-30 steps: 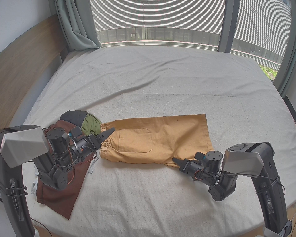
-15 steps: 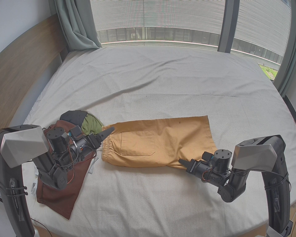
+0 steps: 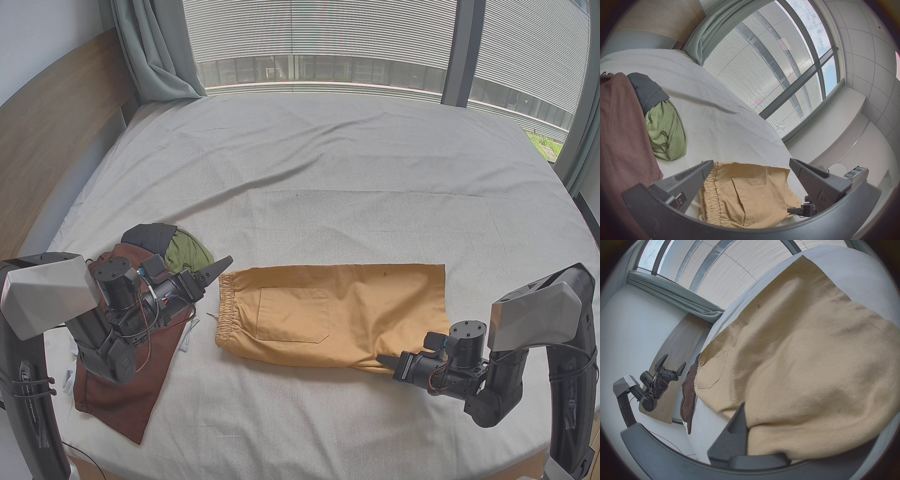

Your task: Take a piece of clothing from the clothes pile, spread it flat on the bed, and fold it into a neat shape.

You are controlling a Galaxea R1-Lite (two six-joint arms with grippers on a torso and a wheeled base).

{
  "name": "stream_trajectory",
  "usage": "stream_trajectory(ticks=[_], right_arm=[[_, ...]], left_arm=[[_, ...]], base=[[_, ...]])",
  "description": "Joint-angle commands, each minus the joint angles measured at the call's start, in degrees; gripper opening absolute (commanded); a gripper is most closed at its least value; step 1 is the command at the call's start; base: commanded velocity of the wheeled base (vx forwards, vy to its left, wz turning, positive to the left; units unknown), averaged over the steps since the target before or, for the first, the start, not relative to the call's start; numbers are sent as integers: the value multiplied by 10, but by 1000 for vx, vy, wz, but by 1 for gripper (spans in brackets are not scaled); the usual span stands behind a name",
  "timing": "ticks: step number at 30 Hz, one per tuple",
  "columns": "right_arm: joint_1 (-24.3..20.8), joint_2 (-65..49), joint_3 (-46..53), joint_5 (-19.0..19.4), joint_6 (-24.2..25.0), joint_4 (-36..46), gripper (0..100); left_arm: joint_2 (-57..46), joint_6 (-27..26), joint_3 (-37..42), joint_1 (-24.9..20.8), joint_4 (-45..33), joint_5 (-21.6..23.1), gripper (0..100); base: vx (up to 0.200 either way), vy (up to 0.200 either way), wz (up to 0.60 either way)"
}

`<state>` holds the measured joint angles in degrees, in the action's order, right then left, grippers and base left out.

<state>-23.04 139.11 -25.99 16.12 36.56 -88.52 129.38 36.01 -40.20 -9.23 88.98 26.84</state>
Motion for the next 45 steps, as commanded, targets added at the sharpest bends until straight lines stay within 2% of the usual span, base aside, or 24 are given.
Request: stream_trajectory(ticks=[1, 10, 21, 28, 29, 36, 42, 45], right_arm=[[-1, -24, 34, 0, -3, 0, 0], [0, -20, 50, -1, -25, 1, 0], [-1, -13, 51, -4, -25, 1, 0], [4, -13, 55, -3, -25, 0, 0], [3, -13, 55, -3, -25, 0, 100], [-2, -18, 64, -6, -25, 1, 100], [-25, -39, 138, 3, -28, 2, 100], [-34, -49, 172, 21, -32, 2, 100]], left_arm=[[-2, 0, 2, 0, 1, 2, 100], [3, 2, -16, -1, 1, 5, 100], [8, -1, -23, 9, 1, 38, 100], [12, -38, -25, 17, 1, 40, 100], [14, -39, -24, 18, 1, 40, 100], [14, -40, -19, 13, 1, 40, 100], [12, -40, -14, 11, 1, 44, 100], [11, -40, -13, 12, 1, 50, 100]], base=[[0, 0, 0], [0, 0, 0], [0, 0, 0], [0, 0, 0], [0, 0, 0], [0, 0, 0], [0, 0, 0], [0, 0, 0]])
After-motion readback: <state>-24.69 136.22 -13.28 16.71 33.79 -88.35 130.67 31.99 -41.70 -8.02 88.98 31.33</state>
